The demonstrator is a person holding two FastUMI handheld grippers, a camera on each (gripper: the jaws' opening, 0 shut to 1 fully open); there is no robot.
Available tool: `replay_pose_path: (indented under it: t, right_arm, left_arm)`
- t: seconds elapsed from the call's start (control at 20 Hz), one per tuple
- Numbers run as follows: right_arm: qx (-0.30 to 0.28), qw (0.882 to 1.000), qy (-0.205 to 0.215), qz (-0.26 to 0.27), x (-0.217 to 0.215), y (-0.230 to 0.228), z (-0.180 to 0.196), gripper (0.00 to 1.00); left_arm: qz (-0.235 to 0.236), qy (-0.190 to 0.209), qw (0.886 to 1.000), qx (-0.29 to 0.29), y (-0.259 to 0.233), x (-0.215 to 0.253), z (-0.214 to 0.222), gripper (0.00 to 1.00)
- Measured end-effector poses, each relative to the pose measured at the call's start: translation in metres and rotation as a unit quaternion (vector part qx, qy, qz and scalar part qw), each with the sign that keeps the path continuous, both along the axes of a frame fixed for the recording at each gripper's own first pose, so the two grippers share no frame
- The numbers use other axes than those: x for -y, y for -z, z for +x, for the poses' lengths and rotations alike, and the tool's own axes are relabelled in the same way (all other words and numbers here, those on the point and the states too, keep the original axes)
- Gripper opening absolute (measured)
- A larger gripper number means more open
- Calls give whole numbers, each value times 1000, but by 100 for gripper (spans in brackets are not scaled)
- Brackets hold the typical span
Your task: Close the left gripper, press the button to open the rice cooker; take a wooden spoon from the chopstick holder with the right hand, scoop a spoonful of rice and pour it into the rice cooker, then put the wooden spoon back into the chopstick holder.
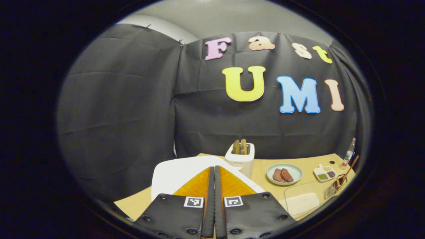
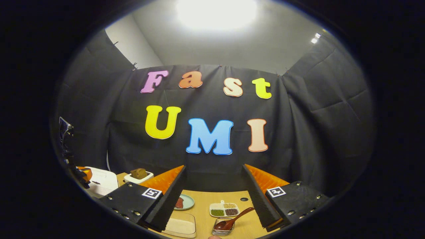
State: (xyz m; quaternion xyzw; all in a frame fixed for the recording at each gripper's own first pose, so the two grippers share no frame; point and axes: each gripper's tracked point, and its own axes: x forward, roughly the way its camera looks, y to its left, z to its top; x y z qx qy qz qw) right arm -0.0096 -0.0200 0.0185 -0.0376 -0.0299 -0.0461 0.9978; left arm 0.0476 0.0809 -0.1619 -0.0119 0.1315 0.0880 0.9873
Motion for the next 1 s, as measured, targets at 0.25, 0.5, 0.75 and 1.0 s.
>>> replay_pose_path:
  t: [0.25, 0.5, 0.75, 1.0]
  right_arm:
    - [-14, 1000, 23, -4, 11, 9, -9, 99]
    - [-21, 999, 41, -10, 23, 14, -14, 99]
    - [-22, 999, 48, -5, 30, 17, -13, 100]
    - [-24, 999, 42, -4, 40, 25, -5, 99]
  left_arm:
    - [-20, -22, 998, -56, 48, -22, 10, 12]
    - [13, -16, 998, -55, 58, -18, 6, 7]
    - [9, -16, 998, -56, 60, -18, 7, 9]
    - [19, -33, 999, 0, 4, -26, 9, 8]
